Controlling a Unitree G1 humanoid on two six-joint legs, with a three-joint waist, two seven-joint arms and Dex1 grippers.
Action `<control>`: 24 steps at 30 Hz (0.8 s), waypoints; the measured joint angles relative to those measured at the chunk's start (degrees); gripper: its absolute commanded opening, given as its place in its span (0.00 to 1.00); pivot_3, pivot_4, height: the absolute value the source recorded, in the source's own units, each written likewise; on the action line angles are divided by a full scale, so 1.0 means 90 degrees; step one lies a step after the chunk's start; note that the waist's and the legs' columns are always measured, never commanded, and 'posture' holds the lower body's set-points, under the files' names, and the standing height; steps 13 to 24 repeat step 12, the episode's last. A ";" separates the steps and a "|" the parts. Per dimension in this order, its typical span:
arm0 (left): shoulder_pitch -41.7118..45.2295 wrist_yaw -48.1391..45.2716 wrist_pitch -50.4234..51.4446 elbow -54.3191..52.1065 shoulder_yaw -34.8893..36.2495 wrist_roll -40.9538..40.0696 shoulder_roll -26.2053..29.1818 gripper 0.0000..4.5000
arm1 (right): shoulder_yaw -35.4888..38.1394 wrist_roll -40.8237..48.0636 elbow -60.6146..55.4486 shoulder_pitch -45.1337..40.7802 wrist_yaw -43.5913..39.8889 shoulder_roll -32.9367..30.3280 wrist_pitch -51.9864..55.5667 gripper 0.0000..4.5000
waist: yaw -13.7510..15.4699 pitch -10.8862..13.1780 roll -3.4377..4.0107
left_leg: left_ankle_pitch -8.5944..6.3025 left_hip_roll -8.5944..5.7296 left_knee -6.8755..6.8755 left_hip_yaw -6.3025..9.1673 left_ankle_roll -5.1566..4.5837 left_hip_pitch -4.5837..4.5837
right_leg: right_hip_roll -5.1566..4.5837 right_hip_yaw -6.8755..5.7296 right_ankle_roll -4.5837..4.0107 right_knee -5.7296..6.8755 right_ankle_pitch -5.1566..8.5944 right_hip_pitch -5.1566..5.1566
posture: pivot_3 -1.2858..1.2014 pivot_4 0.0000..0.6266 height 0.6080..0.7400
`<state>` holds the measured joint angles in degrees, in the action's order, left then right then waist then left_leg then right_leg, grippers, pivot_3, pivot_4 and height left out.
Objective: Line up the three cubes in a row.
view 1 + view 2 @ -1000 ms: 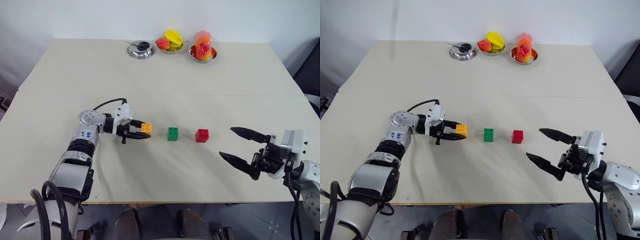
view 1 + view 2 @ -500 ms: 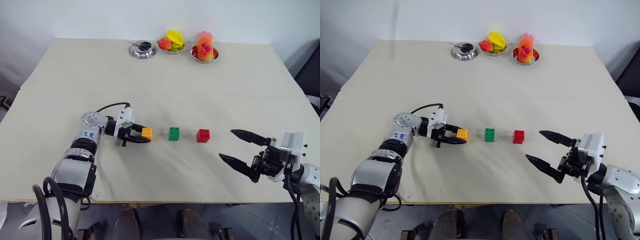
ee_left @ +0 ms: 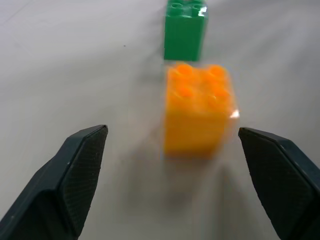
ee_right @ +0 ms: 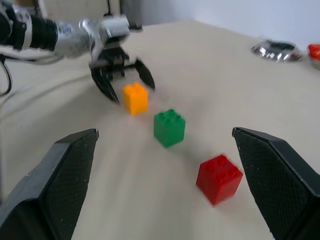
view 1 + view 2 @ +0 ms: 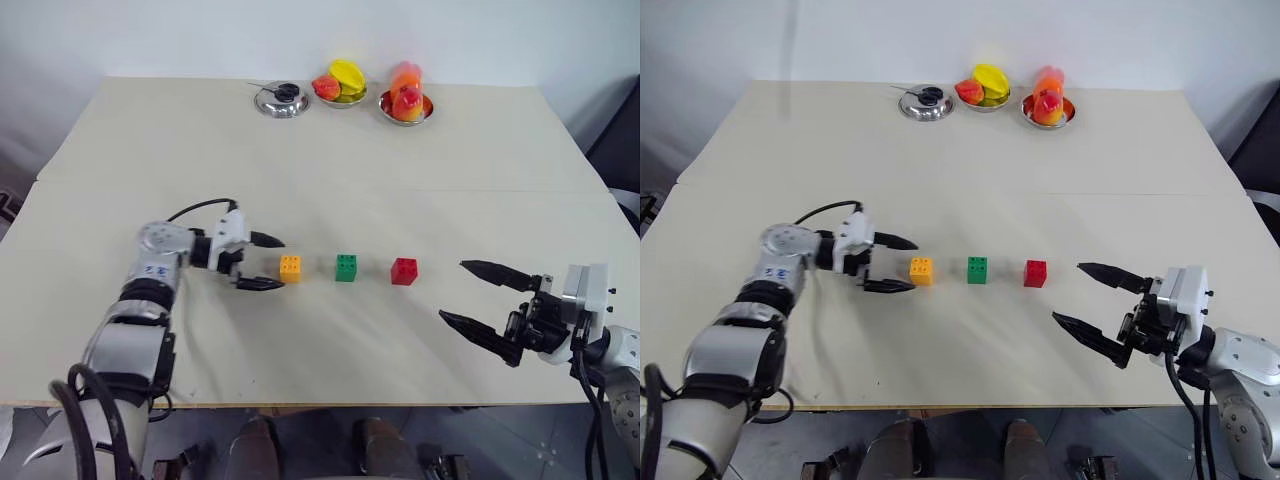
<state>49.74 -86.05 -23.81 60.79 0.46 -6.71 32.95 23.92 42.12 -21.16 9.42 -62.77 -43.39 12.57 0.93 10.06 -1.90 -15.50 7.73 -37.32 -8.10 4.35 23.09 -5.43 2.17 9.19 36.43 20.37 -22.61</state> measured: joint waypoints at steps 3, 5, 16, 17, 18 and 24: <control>-0.1031 -0.0001 0.0440 -0.1052 0.0303 -0.0468 0.0637 0.99 | 0.0353 -0.0151 0.0740 0.0135 -0.0519 -0.0235 -0.0243 1.00 | 0.0012 0.0000 0.0000 | 0.0000 0.0001 -0.0001 0.0000 -0.0001 0.0000 | -0.0002 0.0000 -0.0001 0.0001 0.0001 0.0001 | 0.52 0.24 1.00; -0.1838 0.0011 0.0869 -0.1976 0.0542 -0.0814 0.0963 0.99 | 0.0508 -0.0354 0.1379 0.0167 -0.0864 -0.0380 -0.0546 1.00 | 0.0015 0.0001 0.0001 | -0.0002 0.0001 -0.0006 -0.0003 -0.0003 -0.0001 | -0.0005 0.0001 -0.0001 0.0004 0.0001 0.0003 | 0.52 0.24 1.00; -0.3863 0.0852 0.2039 -0.4229 0.1583 -0.1515 0.1470 0.99 | 0.0609 -0.0965 0.2636 -0.0010 -0.1469 -0.0481 -0.1400 1.00 | 0.0052 0.0002 0.0002 | -0.0001 0.0003 -0.0026 0.0004 -0.0003 -0.0006 | -0.0005 0.0001 -0.0002 0.0016 0.0001 0.0014 | 0.52 0.24 1.00; -0.3863 0.0852 0.2039 -0.4229 0.1583 -0.1515 0.1470 0.99 | 0.0609 -0.0965 0.2636 -0.0010 -0.1469 -0.0481 -0.1400 1.00 | 0.0052 0.0002 0.0002 | -0.0001 0.0003 -0.0026 0.0004 -0.0003 -0.0006 | -0.0005 0.0001 -0.0002 0.0016 0.0001 0.0014 | 0.52 0.24 1.00; -0.3863 0.0852 0.2039 -0.4229 0.1583 -0.1515 0.1470 0.99 | 0.0609 -0.0965 0.2636 -0.0010 -0.1469 -0.0481 -0.1400 1.00 | 0.0052 0.0002 0.0002 | -0.0001 0.0003 -0.0026 0.0004 -0.0003 -0.0006 | -0.0005 0.0001 -0.0002 0.0016 0.0001 0.0014 | 0.52 0.24 1.00; -0.3863 0.0852 0.2039 -0.4229 0.1583 -0.1515 0.1470 0.99 | 0.0609 -0.0965 0.2636 -0.0010 -0.1469 -0.0481 -0.1400 1.00 | 0.0052 0.0002 0.0002 | -0.0001 0.0003 -0.0026 0.0004 -0.0003 -0.0006 | -0.0005 0.0001 -0.0002 0.0016 0.0001 0.0014 | 0.52 0.24 1.00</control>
